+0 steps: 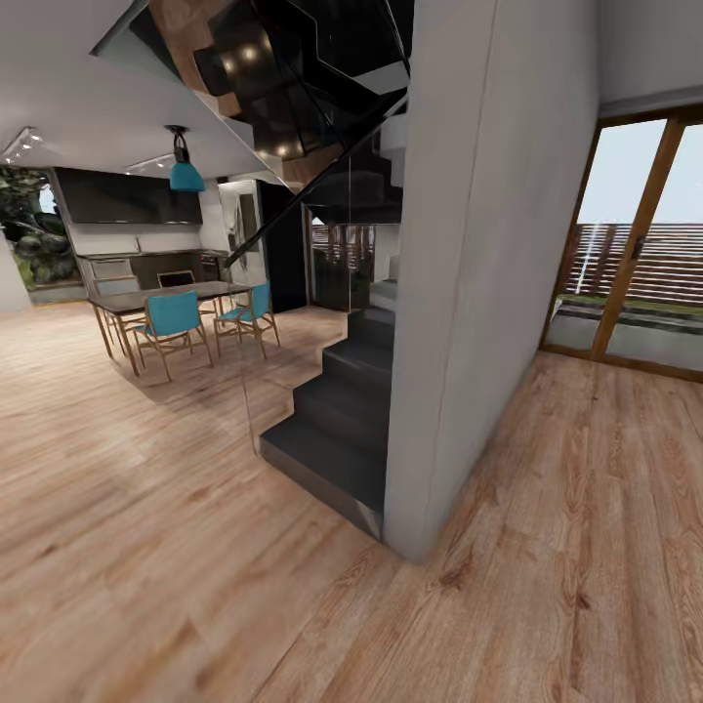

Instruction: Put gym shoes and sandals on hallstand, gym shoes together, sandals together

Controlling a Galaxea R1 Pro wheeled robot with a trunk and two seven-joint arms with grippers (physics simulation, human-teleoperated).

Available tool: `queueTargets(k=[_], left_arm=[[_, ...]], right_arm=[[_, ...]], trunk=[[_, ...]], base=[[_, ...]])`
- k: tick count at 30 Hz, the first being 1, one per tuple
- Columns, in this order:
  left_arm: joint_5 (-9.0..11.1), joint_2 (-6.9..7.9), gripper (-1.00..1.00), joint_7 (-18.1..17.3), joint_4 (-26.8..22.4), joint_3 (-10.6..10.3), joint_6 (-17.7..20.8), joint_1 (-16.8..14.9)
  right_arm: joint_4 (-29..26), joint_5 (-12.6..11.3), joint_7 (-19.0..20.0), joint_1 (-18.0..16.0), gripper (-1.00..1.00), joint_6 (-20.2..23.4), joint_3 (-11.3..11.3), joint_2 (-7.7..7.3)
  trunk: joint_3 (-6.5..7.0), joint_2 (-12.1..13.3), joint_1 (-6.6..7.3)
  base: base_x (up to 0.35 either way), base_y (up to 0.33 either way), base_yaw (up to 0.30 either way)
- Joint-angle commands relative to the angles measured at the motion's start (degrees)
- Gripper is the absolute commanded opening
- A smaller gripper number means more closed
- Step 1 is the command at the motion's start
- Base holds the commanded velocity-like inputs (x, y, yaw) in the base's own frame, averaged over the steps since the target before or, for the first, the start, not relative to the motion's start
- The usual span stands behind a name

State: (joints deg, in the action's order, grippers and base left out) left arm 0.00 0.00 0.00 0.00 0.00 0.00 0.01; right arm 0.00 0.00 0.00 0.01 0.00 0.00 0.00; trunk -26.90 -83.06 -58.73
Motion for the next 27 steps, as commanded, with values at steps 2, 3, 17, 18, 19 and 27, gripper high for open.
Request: queueTargets(k=[2,3,17,18,19,27], left_arm=[[-0.1,-0.18,1.0,-0.2,-0.3,0.1,0.3,-0.1],[-0.1,-0.18,1.0,-0.2,-0.3,0.1,0.3,-0.1],[-0.1,-0.1,1.0,-0.2,-0.6,0.1,-0.9,-0.1],[-0.1,-0.1,1.0,-0.2,-0.6,0.1,-1.2,-0.1],[-0.1,-0.1,1.0,-0.2,-0.6,0.1,-1.5,-0.1],[-0.1,-0.09,1.0,-0.2,-0.6,0.1,-4.1,-0.1]], right_arm=[[-0.3,0.2,0.1,-0.3,1.0,-0.1,0.1,0.33],[-0.7,0.2,0.1,-0.4,1.0,-0.1,0.1,0.65],[-3.6,0.3,-0.2,-1.2,1.0,-0.9,0.0,2.94],[-3.9,0.2,-0.2,-1.2,1.0,-1.0,0.0,2.99],[-4.2,0.2,-0.2,-1.3,1.0,-1.1,0.0,3.02],[-5.0,0.1,-0.2,-1.4,1.0,-1.4,-0.1,3.17]], trunk=[[-0.03,0.0,0.0],[-0.03,0.0,0.0],[-0.03,0.0,0.0],[-0.03,0.0,0.0],[-0.03,0.0,0.0],[-0.03,0.0,0.0]], base=[[0.0,0.0,0.0],[0.0,0.0,0.0],[0.0,0.0,0.0],[0.0,0.0,0.0],[0.0,0.0,0.0],[0.0,0.0,0.0]])
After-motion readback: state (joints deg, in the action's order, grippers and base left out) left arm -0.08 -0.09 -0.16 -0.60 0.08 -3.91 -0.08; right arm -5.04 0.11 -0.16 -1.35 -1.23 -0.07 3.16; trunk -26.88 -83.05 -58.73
